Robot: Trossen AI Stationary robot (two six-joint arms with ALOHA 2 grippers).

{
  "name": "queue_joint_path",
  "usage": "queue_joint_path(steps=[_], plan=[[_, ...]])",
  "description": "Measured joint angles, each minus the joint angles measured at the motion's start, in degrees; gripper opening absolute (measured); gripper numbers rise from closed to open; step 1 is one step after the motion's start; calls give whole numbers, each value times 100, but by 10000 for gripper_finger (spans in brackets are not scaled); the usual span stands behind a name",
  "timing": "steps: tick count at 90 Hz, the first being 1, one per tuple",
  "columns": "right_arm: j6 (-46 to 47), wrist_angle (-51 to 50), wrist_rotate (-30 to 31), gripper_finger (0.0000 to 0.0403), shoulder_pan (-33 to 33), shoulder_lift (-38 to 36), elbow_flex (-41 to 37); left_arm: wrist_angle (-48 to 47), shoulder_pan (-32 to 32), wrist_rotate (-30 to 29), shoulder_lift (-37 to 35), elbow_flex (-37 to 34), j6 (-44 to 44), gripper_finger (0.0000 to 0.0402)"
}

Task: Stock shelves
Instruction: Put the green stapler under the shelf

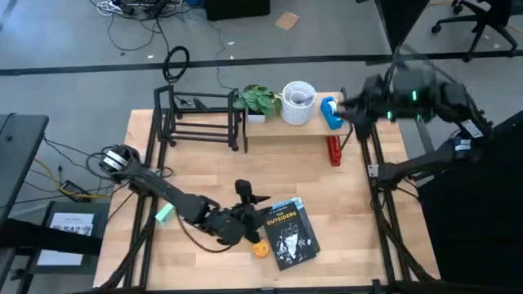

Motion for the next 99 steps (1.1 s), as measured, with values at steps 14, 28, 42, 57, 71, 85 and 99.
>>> queue_joint_path(steps=[14, 28, 42, 57, 71, 85, 99], plan=[[216, 1972, 1527, 153, 1866, -474, -2036, -615, -651, 19, -710, 165, -224, 136], [-32, 4385, 1651, 153, 2788, -368, -3559, -1551, -1213, 217, -1199, 168, -1381, 136], [-152, 6997, 801, 153, 3159, 295, -4482, -3168, -1400, 1433, -1178, 67, -3033, 136], [-537, 8955, 220, 153, 3243, 1508, -4693, -3883, -1403, 2174, -998, -246, -4044, 136], [-616, 9274, 174, 153, 3195, 2377, -4404, -5555, -1339, 2447, -942, -272, -6052, 136], [-614, 9282, 159, 153, 3136, 2872, -4116, -7601, -1291, 3453, -946, -298, -7510, 144], [-610, 9260, 160, 153, 3107, 3031, -4014, -7908, -1255, 4251, -1237, -690, -7865, 179]])
